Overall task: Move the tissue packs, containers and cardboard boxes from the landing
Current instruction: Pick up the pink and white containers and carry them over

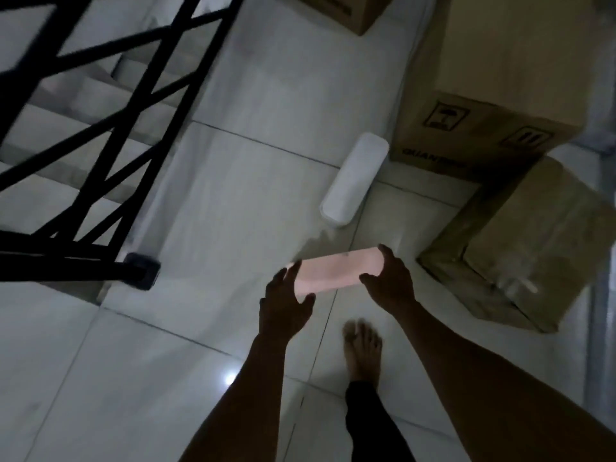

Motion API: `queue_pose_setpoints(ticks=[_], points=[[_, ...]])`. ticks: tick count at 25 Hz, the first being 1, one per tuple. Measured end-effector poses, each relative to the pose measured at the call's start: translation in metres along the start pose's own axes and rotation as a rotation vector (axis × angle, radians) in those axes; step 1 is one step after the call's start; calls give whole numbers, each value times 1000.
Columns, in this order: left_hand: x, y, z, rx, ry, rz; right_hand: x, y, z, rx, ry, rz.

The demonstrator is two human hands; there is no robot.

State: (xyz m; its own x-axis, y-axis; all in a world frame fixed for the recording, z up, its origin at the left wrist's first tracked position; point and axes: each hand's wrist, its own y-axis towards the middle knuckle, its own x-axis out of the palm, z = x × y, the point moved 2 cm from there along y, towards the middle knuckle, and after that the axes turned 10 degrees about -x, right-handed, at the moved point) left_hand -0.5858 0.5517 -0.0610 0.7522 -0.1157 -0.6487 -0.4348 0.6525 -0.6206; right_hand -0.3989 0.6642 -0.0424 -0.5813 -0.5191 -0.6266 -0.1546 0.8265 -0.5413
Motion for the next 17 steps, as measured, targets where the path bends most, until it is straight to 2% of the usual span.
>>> queue_pose_setpoints(ticks=[6,12,17], points=[[45,69,40,99,230,-12,-10,123,6,-51,-68,-18],[73,109,52,223,448,-80,5,214,-21,-82,50,42],[97,128,44,302,497,-135,29,264,-48,14,81,66]])
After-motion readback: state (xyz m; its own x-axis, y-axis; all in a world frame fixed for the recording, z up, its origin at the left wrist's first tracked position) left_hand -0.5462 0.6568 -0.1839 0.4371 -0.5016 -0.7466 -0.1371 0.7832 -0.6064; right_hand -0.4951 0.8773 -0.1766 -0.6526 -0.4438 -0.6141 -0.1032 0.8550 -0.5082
